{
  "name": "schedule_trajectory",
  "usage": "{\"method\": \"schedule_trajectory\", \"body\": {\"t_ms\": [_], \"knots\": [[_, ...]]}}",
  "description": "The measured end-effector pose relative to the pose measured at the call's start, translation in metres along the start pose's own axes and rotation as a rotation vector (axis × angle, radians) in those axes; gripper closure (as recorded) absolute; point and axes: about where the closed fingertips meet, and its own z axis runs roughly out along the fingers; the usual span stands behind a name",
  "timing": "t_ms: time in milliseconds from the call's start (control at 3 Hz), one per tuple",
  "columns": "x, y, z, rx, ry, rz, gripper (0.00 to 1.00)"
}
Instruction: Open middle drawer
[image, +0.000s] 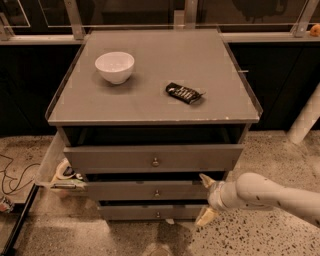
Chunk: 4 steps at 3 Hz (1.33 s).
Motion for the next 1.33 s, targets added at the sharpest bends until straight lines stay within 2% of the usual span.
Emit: {"method": "schedule_trajectory", "body": {"t_ms": [667,1333], "knots": [[0.010,-0.003,0.042,-0.011,0.003,0.000,0.00],[0.002,-0.023,0.060,0.039,-0.037,-0.062,0.00]]}}
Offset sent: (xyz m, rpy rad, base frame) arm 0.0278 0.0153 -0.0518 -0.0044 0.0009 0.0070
